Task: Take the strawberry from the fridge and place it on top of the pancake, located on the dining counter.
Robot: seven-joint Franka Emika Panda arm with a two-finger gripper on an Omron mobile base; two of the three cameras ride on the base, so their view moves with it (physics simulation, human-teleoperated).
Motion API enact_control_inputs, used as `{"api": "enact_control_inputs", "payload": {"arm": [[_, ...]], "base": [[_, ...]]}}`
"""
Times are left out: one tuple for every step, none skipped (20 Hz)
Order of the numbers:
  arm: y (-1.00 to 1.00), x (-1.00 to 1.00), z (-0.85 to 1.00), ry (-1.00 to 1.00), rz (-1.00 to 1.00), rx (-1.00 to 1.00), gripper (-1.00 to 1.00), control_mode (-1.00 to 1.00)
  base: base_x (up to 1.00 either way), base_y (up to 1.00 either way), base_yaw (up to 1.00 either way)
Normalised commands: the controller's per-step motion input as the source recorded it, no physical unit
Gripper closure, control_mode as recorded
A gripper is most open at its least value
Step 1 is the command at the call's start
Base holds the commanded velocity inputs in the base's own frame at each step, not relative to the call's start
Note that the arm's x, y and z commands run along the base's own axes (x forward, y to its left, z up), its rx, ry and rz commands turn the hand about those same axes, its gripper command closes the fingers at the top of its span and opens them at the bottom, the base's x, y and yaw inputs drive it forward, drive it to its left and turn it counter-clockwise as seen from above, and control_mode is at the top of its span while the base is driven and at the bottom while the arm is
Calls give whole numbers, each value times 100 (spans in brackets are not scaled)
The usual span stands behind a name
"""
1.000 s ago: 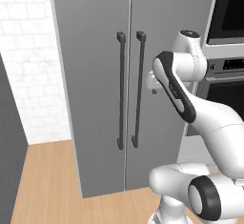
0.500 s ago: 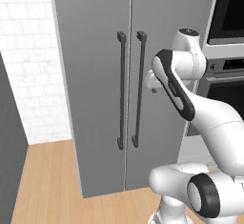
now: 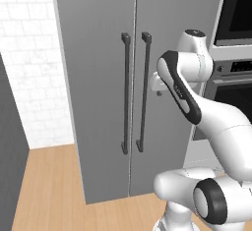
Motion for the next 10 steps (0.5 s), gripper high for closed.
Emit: {"api": "enact_control_inputs", "payload": {"arm": [[0,0,0,0,0,0,-100,100],[0,0,0,0,0,0,-100,100],[0,0,0,0,0,0,-100,100],[0,0,0,0,0,0,-100,100],[0,0,0,0,0,0,-100,100],[0,0,0,0,0,0,-100,100],[0,0,0,0,0,0,-100,100],[0,0,0,0,0,0,-100,100],[0,7,-3,0,0,0,-100,-100],[0,19,-2,0,0,0,-100,-100]], "base": [[0,11,0],[0,24,0],[0,21,0],[0,14,0],[0,3,0],[0,0,0],[0,0,0],[0,0,0],[0,0,0],[0,0,0]]}}
